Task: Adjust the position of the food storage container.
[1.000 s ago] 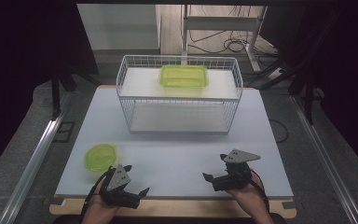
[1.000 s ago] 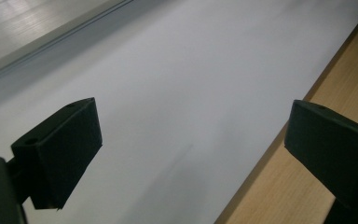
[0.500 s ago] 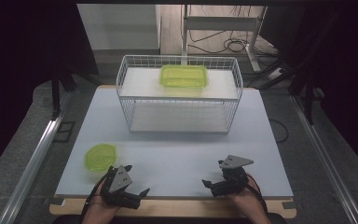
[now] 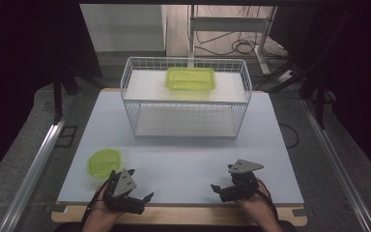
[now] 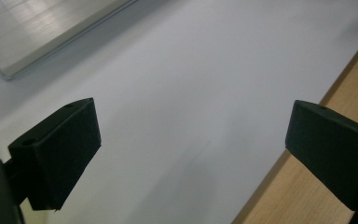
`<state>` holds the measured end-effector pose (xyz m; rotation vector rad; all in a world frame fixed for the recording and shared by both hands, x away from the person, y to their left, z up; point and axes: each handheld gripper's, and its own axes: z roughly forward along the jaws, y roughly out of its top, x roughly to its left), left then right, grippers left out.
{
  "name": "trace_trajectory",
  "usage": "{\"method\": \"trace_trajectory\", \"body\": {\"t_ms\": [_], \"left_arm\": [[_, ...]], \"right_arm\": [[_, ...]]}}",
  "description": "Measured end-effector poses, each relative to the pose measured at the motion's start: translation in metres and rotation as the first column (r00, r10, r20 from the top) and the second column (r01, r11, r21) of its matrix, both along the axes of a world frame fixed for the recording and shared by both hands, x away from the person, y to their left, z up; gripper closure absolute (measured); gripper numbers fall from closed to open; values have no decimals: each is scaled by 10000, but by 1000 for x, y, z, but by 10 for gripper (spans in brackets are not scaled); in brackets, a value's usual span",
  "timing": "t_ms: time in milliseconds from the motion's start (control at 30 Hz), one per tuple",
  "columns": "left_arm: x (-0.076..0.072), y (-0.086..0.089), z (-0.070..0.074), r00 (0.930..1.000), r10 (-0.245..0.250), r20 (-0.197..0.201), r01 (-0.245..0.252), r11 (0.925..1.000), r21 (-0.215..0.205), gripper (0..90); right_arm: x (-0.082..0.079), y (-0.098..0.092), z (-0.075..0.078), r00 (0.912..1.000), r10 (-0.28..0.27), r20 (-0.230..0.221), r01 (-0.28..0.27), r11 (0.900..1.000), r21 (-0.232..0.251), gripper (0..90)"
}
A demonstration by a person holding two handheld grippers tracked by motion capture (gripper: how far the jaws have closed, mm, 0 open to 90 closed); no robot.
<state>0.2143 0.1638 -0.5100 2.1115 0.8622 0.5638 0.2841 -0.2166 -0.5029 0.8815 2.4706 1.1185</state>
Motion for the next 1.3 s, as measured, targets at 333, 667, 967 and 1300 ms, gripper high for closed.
{"method": "trace_trajectory", "body": {"t_ms": [333, 667, 967, 1300], "left_arm": [[5, 37, 21, 9946, 937, 451, -891, 9916, -942, 185], [8, 97, 29, 9775, 2083, 334, -2017, 9691, -1424, 712], [10, 155, 19, 9229, 3849, -64, -3807, 9101, -1635, 899], [24, 167, -2, 8962, 4376, -726, -4433, 8893, -1127, 899]], "right_arm": [[3, -3, 1, 9999, -122, 92, 122, 9999, -13, 50], [5, -4, 0, 9999, -57, 83, 58, 9999, -161, 55], [6, -4, -1, 10000, 14, 0, -14, 9997, -249, 60], [6, -4, -2, 9998, 90, -153, -96, 9992, -395, 64]]}}
